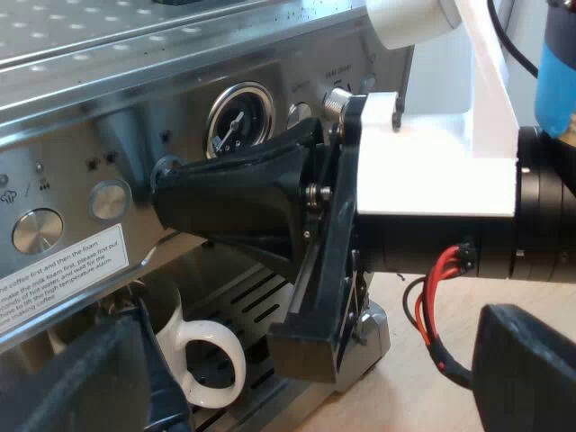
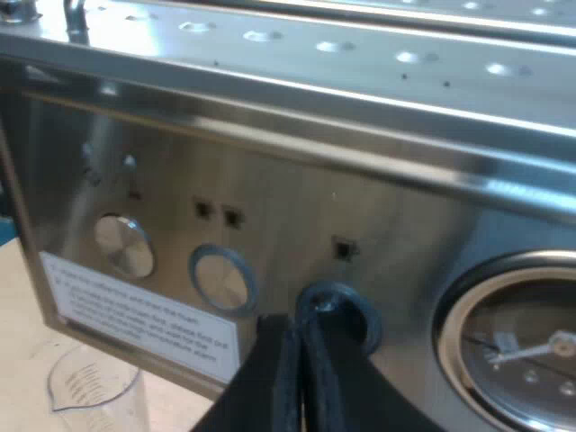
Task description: Place mug into machine
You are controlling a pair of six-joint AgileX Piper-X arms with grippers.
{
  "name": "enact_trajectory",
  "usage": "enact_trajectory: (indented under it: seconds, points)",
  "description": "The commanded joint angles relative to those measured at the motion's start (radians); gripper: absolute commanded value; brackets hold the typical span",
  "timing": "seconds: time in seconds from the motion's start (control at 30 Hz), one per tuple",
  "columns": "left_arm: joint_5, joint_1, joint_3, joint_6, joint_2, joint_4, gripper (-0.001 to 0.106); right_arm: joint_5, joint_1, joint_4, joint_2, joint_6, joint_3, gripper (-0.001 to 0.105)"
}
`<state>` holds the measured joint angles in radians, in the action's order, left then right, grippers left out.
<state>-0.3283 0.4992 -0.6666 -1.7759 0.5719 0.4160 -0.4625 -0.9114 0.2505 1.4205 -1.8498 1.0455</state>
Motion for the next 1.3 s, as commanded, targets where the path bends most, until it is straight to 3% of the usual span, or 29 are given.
enact_trajectory:
  seconds: [0.03, 0.63, 1.07, 1.1, 1.2, 1.27, 1.3]
  points:
    - [-0.006, 0.004, -0.002, -0.010, -0.008, -0.011, 0.079, -0.083, 0.013, 0.016, 0.001, -0.013, 0.011, 0.000]
    - [-0.006, 0.004, -0.002, -0.010, -0.008, -0.011, 0.079, -0.072, 0.010, 0.011, -0.006, -0.016, 0.011, 0.000]
    - [-0.006, 0.004, -0.002, -0.010, -0.008, -0.011, 0.079, -0.033, -0.054, -0.199, -0.123, -0.016, 0.011, 0.000]
    - [-0.006, 0.004, -0.002, -0.010, -0.011, -0.011, 0.079, -0.033, -0.059, -0.212, -0.127, -0.016, 0.011, 0.002]
    - [-0.006, 0.004, -0.002, -0.010, -0.034, -0.008, 0.079, -0.032, -0.072, -0.258, -0.152, -0.016, 0.011, 0.023]
    - [-0.006, 0.004, -0.002, -0.010, -0.064, 0.004, 0.079, -0.032, -0.072, -0.291, -0.171, -0.010, 0.011, 0.052]
    - [-0.006, 0.004, -0.002, -0.010, -0.071, 0.006, 0.079, -0.032, -0.072, -0.298, -0.176, -0.009, 0.011, 0.056]
